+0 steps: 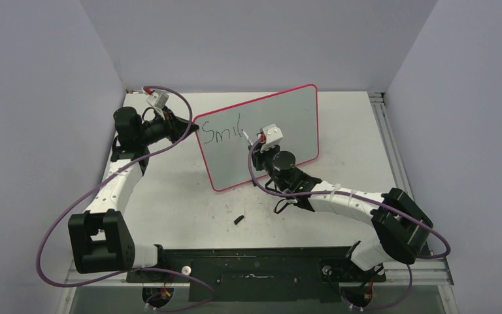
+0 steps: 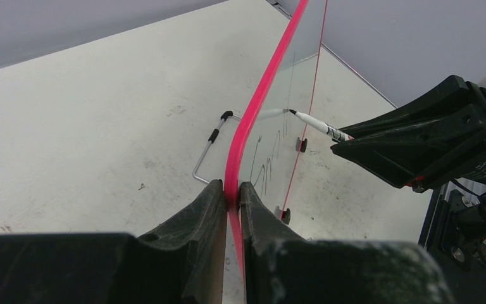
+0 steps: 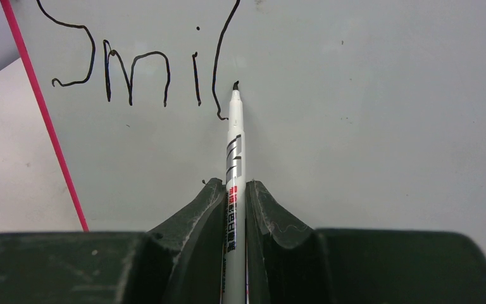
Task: Write a sentence on the whiteboard
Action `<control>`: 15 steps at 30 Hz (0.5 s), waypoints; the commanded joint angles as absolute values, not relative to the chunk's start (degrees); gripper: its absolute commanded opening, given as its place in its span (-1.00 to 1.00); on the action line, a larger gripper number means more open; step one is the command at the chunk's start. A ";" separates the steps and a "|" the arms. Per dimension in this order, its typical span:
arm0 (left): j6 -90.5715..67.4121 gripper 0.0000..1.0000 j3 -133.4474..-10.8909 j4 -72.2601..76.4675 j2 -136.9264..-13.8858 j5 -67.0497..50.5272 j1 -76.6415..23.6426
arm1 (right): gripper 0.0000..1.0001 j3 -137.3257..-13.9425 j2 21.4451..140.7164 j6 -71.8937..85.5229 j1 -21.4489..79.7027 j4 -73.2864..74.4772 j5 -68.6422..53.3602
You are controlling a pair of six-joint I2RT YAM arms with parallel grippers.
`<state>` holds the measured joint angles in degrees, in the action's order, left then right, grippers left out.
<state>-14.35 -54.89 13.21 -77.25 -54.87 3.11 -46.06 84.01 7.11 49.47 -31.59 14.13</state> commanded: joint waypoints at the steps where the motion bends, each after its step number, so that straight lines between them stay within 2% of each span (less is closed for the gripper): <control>1: -13.10 -1.00 -55.27 12.66 -75.76 -55.81 3.52 | -0.89 -47.75 83.96 8.00 49.08 -33.25 14.91; 15: -13.10 -1.00 -55.19 12.66 -75.60 -55.89 3.52 | -0.89 -46.67 82.11 7.69 48.83 -32.70 18.03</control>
<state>-14.35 -54.89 13.21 -77.25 -54.87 3.18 -46.06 84.01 7.31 49.47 -31.59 15.44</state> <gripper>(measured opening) 0.101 0.155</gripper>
